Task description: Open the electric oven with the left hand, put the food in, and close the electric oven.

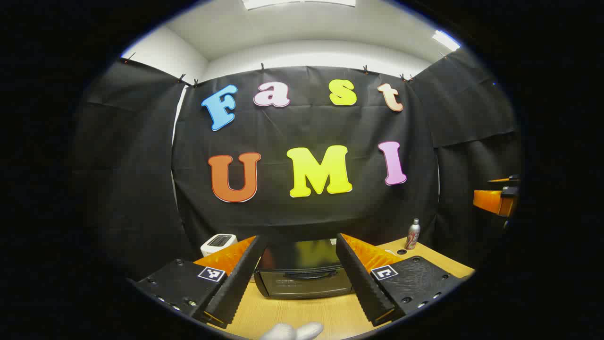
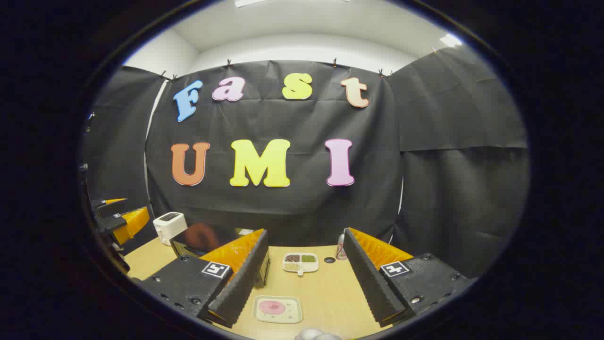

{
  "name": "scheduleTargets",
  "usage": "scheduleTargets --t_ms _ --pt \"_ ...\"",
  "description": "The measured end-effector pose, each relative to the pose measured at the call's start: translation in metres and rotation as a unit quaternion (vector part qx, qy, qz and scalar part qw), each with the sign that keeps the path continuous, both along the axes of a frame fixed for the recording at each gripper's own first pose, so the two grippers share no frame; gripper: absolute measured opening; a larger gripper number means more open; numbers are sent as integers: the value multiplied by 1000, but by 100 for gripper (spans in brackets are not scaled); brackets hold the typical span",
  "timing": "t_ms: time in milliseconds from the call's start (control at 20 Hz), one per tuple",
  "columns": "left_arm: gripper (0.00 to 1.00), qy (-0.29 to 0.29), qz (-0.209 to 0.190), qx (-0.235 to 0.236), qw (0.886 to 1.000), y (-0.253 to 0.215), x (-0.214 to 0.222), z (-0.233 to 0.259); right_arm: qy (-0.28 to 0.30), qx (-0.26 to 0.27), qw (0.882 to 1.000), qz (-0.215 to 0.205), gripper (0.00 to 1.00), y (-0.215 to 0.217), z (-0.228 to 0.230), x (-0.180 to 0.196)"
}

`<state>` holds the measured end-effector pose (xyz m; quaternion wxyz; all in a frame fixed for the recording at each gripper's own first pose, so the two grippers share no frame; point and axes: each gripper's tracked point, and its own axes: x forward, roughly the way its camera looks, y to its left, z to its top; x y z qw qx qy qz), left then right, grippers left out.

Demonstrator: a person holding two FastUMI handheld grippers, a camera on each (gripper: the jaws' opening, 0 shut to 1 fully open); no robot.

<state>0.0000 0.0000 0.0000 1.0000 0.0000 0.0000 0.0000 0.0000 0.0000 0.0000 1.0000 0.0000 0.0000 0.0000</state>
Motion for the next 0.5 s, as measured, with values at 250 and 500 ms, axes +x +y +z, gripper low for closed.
scheduleTargets --t_ms 250,500 --pt "96 13 1 -7 1000 -3 16 -16 3 -9 1000 -8 96 -8 3 2" --pt "96 12 3 -12 1000 -3 20 -17 4 -14 1000 -12 100 -11 3 4"
